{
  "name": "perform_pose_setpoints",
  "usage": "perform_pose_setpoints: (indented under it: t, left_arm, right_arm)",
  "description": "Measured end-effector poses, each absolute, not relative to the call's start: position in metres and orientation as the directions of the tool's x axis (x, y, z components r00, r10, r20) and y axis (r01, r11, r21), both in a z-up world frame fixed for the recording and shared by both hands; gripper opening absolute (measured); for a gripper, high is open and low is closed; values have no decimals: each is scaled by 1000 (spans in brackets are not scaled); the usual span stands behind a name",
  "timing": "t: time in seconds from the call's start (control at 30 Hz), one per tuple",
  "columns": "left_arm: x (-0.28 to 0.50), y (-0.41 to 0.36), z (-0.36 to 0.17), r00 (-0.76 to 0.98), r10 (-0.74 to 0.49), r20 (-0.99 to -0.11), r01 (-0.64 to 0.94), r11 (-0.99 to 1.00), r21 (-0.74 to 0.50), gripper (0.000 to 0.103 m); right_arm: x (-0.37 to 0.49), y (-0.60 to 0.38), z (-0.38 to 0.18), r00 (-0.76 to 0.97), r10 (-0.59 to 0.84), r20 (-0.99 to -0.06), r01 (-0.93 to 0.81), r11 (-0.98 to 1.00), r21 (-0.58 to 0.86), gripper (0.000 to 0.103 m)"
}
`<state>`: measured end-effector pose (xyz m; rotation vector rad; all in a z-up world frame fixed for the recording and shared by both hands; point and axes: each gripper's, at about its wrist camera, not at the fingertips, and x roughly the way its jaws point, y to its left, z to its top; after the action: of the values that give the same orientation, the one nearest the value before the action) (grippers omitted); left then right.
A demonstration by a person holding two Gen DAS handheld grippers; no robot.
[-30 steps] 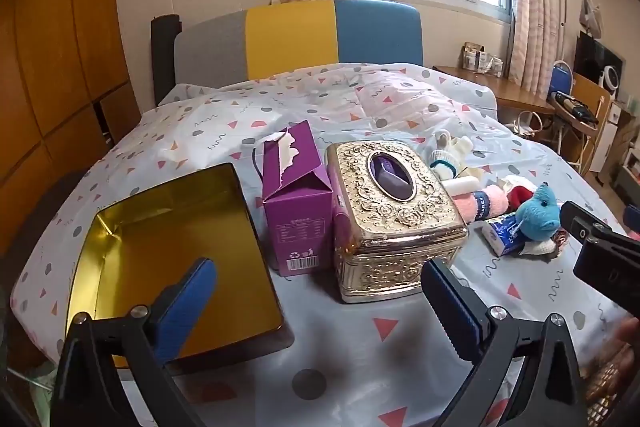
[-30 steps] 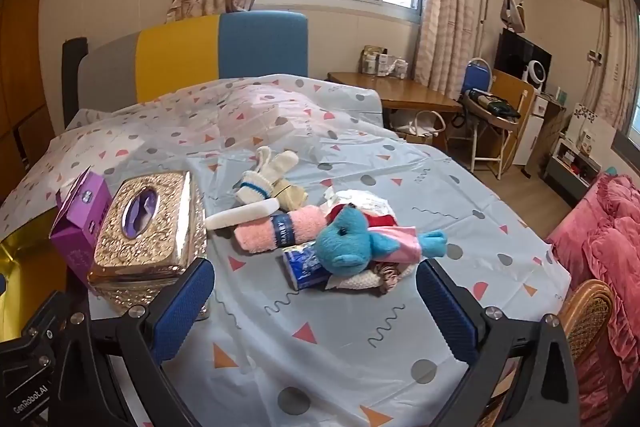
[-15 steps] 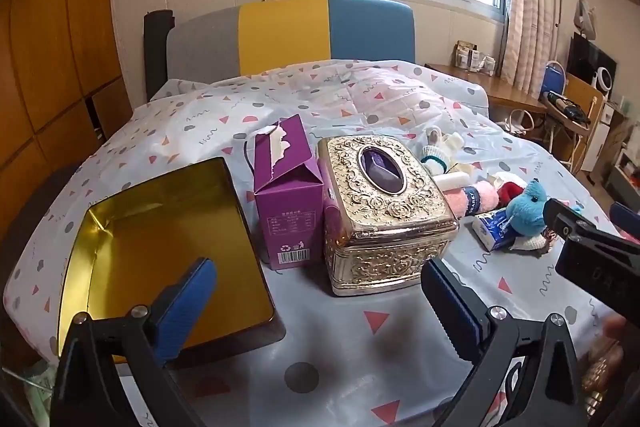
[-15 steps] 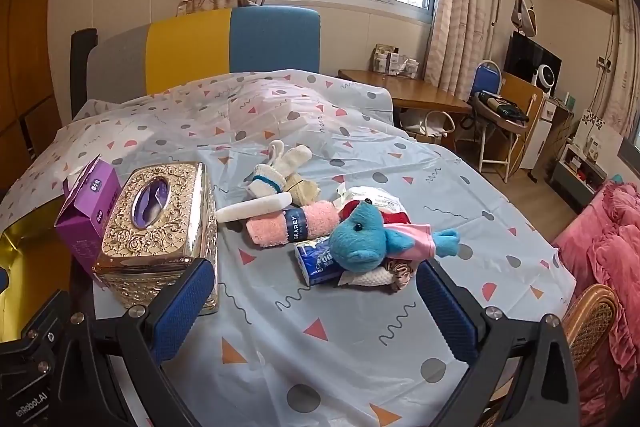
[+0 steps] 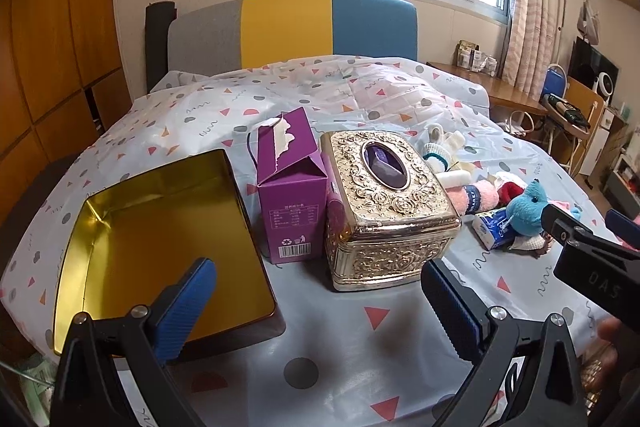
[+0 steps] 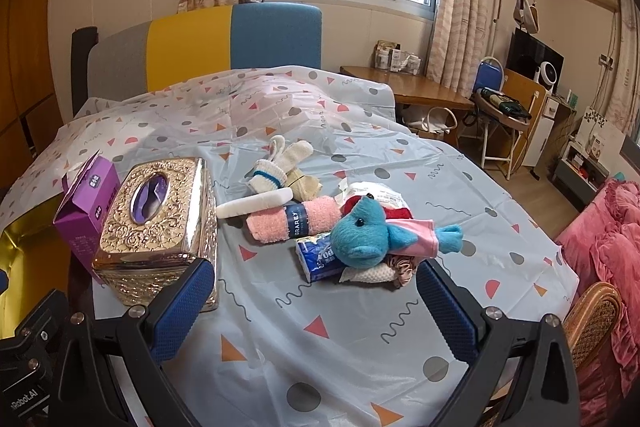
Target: Organize soft objects
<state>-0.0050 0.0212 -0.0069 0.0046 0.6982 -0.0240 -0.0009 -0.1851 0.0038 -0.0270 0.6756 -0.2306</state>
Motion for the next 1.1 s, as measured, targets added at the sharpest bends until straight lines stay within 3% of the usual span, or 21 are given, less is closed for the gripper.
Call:
perform_pose_setpoints:
  t: [1.1]
  left_arm:
    - [-11, 24, -6, 766, -38, -641, 34, 999, -19, 103]
  right_arm:
    - [0, -190, 11, 764, -226, -604, 208, 973, -102, 103]
